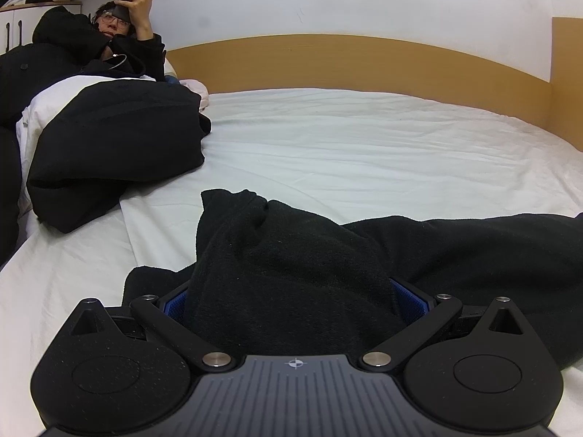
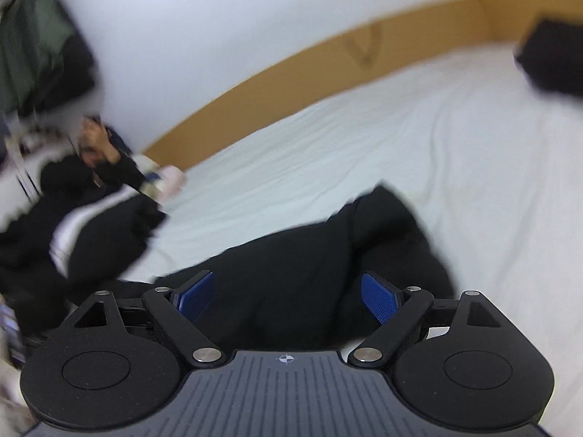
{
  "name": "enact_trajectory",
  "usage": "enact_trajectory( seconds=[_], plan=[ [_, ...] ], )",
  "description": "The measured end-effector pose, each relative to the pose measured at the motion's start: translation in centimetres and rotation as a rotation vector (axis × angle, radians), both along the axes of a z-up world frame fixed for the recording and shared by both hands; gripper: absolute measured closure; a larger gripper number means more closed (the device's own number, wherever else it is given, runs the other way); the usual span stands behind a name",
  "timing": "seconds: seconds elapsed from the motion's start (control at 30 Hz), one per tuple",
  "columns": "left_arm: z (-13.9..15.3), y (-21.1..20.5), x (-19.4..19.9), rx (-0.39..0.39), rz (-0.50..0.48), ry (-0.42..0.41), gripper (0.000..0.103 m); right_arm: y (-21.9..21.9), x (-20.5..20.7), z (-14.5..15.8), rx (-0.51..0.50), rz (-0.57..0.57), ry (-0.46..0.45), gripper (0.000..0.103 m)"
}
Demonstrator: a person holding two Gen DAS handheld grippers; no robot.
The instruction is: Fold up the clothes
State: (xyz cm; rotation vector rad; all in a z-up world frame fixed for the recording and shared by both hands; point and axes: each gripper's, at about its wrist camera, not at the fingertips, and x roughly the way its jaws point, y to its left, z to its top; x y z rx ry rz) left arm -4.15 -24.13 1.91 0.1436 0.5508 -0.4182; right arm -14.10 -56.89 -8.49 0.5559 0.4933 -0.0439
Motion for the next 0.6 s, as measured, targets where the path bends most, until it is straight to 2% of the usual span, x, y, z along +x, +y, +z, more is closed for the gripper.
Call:
enact_trajectory(
  seconds=[0.17,0.27,0.33,0.43,0.47,0.5,0.6],
  plan=[
    [0.0,0.3,-0.1,-0.013,-0.007,0.005,0.0,1.5,-0.6,-1.0,0.206,0.008,0.088,0.014],
    [0.0,0.5,-0.3,-0.019,-0.015,0.004,0.0,1.7,0.7,-2.0,0.311,-0.063,0.131,0.014],
    [0.1,0.9,0.0,-0.029,-0.022,0.01,0.0,1.7,1.6,-2.4,0.368,-0.116,0.123,0.013],
    [0.0,1.0,0.1,-0.038,-0.025,0.013,0.0,2.3,2.6,-2.1,0.398,-0.192,0.138,0.012],
    [0.1,1.0,0.0,-0.036,-0.026,0.012,0.0,2.6,3.0,-2.1,0.405,-0.21,0.14,0.009],
    [0.1,1.1,0.0,-0.036,-0.026,0.012,0.0,2.8,3.5,-2.0,0.411,-0.223,0.134,0.004],
    [0.1,1.0,0.0,-0.035,-0.027,0.012,0.0,3.4,4.7,-2.5,0.431,-0.278,0.083,0.001]
  ],
)
